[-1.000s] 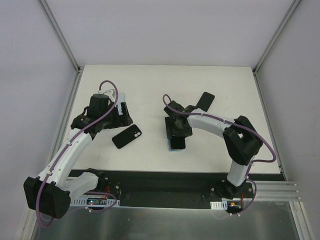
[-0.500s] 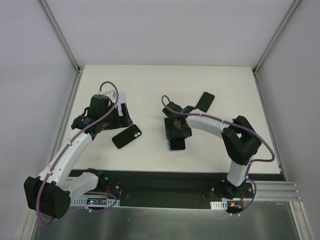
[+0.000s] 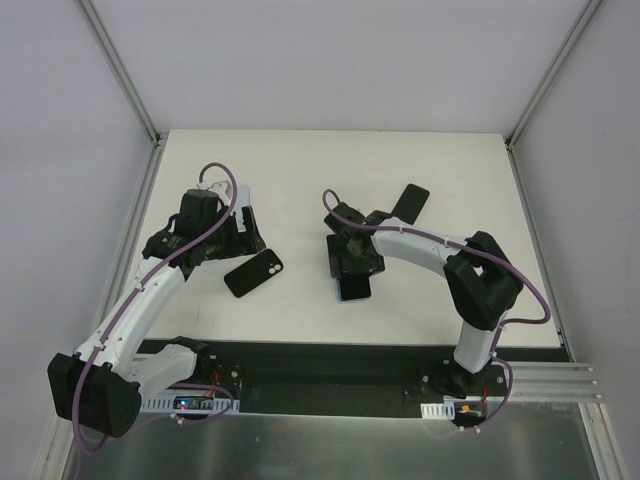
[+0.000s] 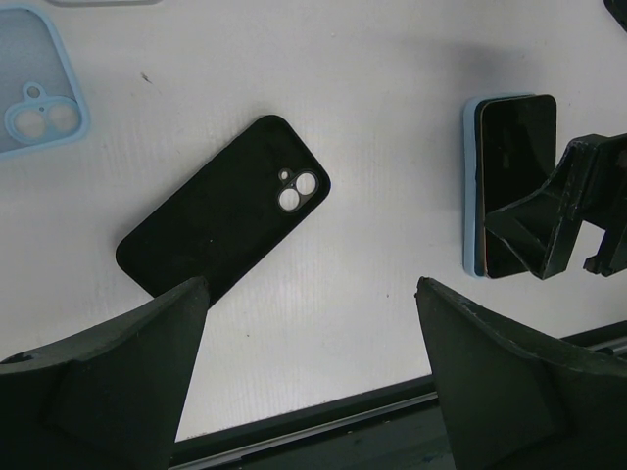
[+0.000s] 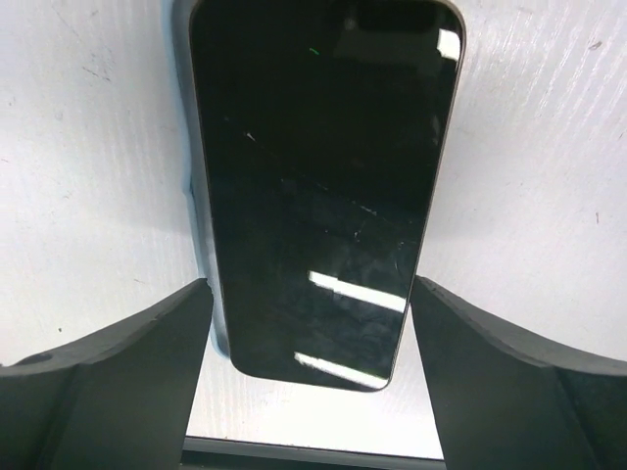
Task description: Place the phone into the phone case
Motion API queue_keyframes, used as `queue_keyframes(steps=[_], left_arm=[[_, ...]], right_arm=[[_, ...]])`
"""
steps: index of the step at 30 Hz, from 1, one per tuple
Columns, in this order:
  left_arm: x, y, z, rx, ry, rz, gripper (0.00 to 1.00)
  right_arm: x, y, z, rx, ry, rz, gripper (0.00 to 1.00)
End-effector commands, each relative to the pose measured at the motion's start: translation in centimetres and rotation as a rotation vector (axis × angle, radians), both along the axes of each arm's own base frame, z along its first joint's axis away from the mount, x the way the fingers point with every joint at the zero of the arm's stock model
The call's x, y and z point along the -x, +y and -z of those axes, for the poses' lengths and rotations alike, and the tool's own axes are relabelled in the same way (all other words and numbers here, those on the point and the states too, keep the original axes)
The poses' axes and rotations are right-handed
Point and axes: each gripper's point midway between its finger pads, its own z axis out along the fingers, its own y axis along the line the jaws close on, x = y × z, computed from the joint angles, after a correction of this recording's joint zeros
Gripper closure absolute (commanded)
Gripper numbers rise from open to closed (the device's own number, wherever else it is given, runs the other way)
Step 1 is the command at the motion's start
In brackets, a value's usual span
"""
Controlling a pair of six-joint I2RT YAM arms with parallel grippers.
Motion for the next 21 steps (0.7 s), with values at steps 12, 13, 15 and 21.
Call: queue_keyframes(steps=[12,13,15,21], left_arm=[[0.6,-0.8,0.8,0.046,0.055,0.008,0.14],[0.8,-1.1,0.8,0.062,0.059,0.019,0.15],[0.8,-1.5,0.7,0.087,0.062,0.016,0.17],[1.3,-3.7,1.1,0.169,0.084,0.058,0.30]], right_arm=[[-0.7,2.7,-2.1,-0.109,-0.018,-0.010,0.23],[-0.6,2.8,-2.3,-0.119,-0.016,-0.013,0.23],[-0.6,2.6,-3.1,-0.134,-0.027,-0.011,0.23],[-0.5,0.2,-4.6,-0.146,-0.059,-0.001,0.26]])
